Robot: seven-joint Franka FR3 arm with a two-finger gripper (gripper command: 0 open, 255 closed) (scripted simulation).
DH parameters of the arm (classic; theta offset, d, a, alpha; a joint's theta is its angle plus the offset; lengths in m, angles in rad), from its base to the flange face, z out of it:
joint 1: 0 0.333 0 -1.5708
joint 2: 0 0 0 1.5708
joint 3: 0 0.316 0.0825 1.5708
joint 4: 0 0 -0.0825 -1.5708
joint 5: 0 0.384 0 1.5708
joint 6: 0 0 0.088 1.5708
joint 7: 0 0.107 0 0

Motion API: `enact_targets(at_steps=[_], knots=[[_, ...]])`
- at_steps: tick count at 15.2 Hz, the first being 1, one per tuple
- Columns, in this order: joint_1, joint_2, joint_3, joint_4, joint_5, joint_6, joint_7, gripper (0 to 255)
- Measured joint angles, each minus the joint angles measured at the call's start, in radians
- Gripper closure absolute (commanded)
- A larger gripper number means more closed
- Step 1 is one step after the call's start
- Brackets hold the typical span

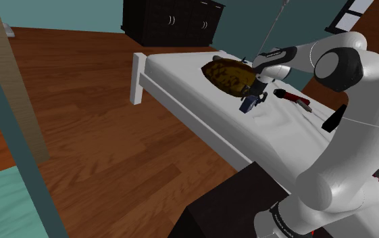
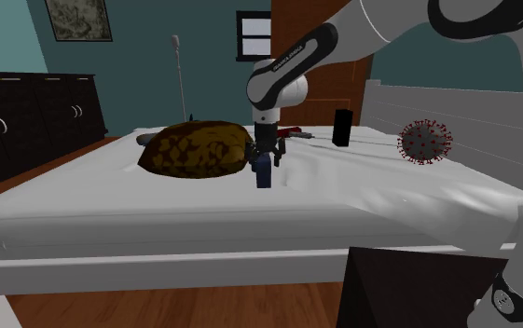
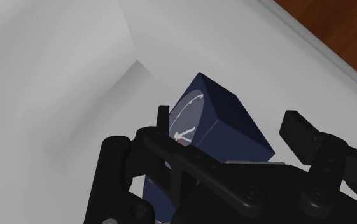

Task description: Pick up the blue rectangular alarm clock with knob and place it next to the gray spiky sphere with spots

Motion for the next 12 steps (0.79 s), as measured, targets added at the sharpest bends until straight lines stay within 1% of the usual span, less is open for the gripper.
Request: enact_targets(at_steps=[6,7,12], knots=[[0.000,0.003,0.000,-0.002,0.001,0.005,-0.001,0],[0.000,0.003,0.000,-0.002,0.001,0.005,-0.001,255],[0.000,0.003,0.000,-0.002,0.001,0.005,-0.001,255]])
